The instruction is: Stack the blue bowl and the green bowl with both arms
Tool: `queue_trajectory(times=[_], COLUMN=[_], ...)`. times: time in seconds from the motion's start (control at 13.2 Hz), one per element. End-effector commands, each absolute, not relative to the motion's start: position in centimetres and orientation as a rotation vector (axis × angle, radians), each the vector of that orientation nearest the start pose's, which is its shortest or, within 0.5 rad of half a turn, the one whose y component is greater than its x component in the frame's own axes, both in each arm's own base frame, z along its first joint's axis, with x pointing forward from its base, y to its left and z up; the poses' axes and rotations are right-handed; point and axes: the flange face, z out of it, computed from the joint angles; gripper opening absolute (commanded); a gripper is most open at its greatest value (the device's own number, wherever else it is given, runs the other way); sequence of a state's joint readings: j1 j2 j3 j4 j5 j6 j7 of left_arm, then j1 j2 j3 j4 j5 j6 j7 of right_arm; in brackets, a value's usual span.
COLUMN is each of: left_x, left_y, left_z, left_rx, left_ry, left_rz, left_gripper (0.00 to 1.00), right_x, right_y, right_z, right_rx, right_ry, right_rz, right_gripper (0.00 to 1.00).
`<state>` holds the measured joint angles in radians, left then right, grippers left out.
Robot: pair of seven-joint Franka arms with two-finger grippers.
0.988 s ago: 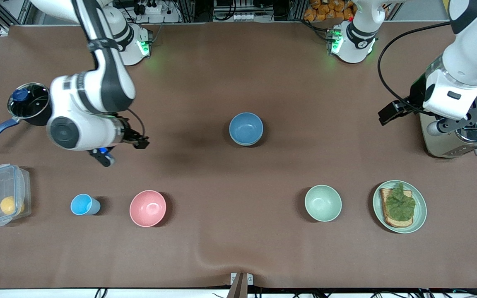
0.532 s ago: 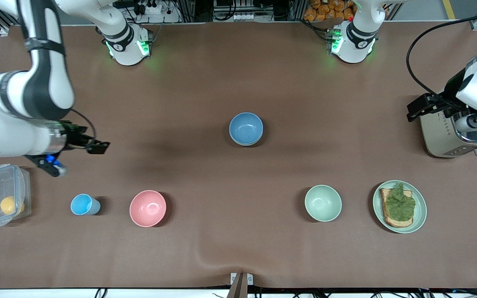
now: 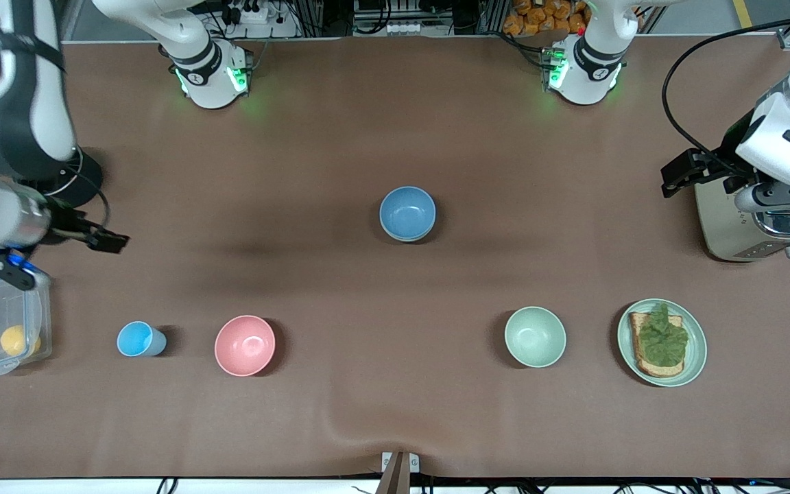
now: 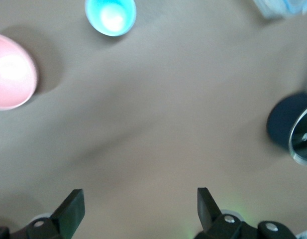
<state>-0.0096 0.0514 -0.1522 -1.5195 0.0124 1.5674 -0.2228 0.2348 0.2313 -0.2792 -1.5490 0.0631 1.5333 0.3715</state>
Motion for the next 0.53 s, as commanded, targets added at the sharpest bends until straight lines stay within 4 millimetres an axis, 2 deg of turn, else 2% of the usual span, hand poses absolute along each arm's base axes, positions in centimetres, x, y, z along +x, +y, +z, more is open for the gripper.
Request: queue_trajectory(times=[0.0, 0.08, 0.23, 0.46], left_x=[55.9, 55.9, 55.8, 55.3], left_y=[-8.7, -8.7, -8.6, -8.4], left_z=[62.4, 62.4, 62.7, 62.8], left_rx=[-3.138, -3.136, -3.126, -3.119], left_ry=[-0.073, -0.073, -0.073, -0.075], left_rz=[0.011, 0.01, 0.002, 0.037], left_gripper=[1.0, 1.0, 1.0, 1.0], right_x=[57.1, 56.5, 56.6, 56.7], right_y=[-1.0, -0.9, -1.2, -0.7], right_z=[55.6, 56.6, 58.7, 59.7], right_rx=[-3.106, -3.097, -3.08, -3.017], right_ry=[0.385, 0.378, 0.373, 0.351], right_rz=[0.324, 0.32, 0.175, 0.111], right_gripper=[1.0, 1.0, 1.0, 1.0])
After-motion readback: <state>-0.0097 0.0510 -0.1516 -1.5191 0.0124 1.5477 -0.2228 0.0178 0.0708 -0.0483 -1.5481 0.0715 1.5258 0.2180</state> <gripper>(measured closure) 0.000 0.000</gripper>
